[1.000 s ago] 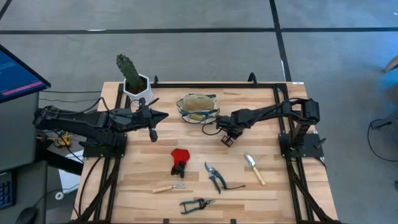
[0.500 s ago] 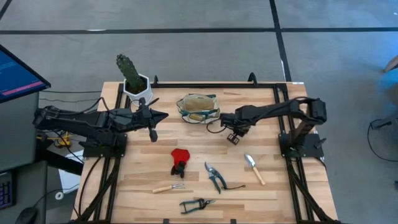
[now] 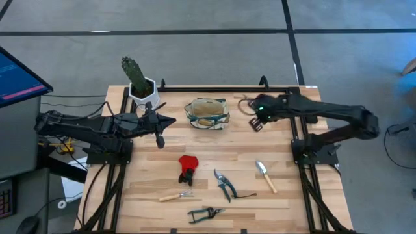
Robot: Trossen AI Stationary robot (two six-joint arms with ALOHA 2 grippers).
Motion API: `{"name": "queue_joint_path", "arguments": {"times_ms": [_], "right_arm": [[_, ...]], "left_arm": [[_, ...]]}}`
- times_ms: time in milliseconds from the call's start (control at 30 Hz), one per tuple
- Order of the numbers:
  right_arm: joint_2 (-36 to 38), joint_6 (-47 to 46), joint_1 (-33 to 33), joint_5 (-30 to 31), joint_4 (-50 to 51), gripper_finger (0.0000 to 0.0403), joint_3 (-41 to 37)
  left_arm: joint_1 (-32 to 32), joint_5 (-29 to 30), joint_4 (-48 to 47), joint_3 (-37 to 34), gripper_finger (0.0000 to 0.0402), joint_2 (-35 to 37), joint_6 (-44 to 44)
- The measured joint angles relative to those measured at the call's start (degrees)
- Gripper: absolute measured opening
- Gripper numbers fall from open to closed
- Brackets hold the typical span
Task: Pick & Place Garden tools in Gardening bag
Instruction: Put the top garden pruner into the gardening bag
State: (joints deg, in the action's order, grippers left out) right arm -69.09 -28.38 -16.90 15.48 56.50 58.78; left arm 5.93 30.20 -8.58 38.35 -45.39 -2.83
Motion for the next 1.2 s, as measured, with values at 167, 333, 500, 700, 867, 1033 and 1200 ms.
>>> {"name": "queue_joint_path", "arguments": {"times_ms": [167,333,500,700,867,1033,1200], "right_arm": [[8.6,-0.8,-1.0,4.1,-0.8,0.0023,0.0],[14.2,-1.1,-1.0,6.1,-6.2,0.0017,0.0],[15.7,1.5,0.2,6.2,-18.6,0.0022,0.0],[12.8,8.8,2.4,3.1,-34.8,0.0016,0.0],[9.0,10.8,2.7,-2.5,-41.9,0.0019,0.1],[4.5,11.0,2.6,-6.4,-43.6,0.0017,0.1],[-0.8,12.9,2.6,-9.7,-43.3,0.0019,2.4]], "left_arm": [[0.0,0.0,0.0,0.0,0.0004,0.0,0.0],[0.0,0.0,0.0,0.0,0.0004,0.0,0.0],[0.0,0.0,0.0,0.0,0.0004,0.0,0.0],[0.0,0.3,0.0,0.0,0.0004,0.0,0.0],[0.0,0.3,0.0,0.0,0.0004,0.0,0.0],[0.0,0.3,0.0,0.0,0.0004,0.0,0.0],[0.0,0.3,0.0,0.0,0.0004,0.0,0.0]]}}
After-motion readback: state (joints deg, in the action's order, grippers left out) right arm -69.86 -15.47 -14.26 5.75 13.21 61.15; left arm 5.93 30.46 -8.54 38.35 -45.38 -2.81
